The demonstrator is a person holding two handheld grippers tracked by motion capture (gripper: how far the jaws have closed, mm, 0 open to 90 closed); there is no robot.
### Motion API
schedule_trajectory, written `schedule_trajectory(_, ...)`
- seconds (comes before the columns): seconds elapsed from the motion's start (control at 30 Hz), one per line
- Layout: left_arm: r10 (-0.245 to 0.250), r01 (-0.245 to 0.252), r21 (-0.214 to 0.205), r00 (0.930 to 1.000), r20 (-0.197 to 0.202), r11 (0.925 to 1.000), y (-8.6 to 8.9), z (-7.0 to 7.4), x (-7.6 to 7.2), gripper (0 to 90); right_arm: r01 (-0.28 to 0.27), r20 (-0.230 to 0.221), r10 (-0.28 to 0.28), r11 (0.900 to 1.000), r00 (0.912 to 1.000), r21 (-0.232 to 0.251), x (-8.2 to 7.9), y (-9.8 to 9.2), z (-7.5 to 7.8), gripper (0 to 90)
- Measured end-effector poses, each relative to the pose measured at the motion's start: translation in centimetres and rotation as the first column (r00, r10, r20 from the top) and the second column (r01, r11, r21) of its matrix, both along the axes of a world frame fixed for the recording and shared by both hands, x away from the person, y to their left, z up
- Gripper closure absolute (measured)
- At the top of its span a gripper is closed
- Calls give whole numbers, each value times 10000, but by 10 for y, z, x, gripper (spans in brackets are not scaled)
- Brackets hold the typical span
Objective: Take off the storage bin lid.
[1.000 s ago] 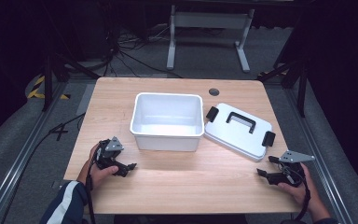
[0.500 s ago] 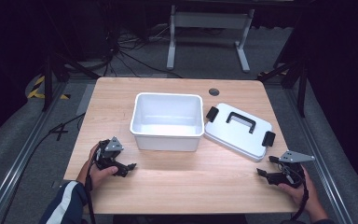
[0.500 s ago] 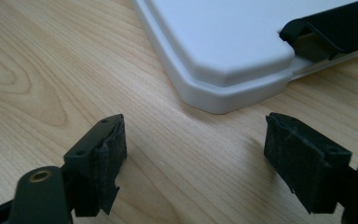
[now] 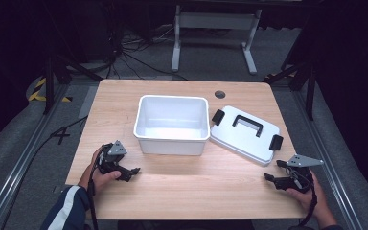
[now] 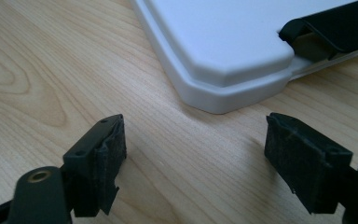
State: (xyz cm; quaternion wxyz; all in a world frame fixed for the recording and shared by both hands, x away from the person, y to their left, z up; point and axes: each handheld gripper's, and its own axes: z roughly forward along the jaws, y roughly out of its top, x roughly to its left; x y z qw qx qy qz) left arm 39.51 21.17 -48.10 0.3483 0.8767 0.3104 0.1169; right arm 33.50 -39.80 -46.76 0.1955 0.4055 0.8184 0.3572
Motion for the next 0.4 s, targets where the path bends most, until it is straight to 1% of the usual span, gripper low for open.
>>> schedule_trajectory(0.4, 118, -118, -4, 9999, 24, 9999, 0, 0, -1, 1, 49, 3, -49, 10000, 10000, 4, 0, 0, 0, 211)
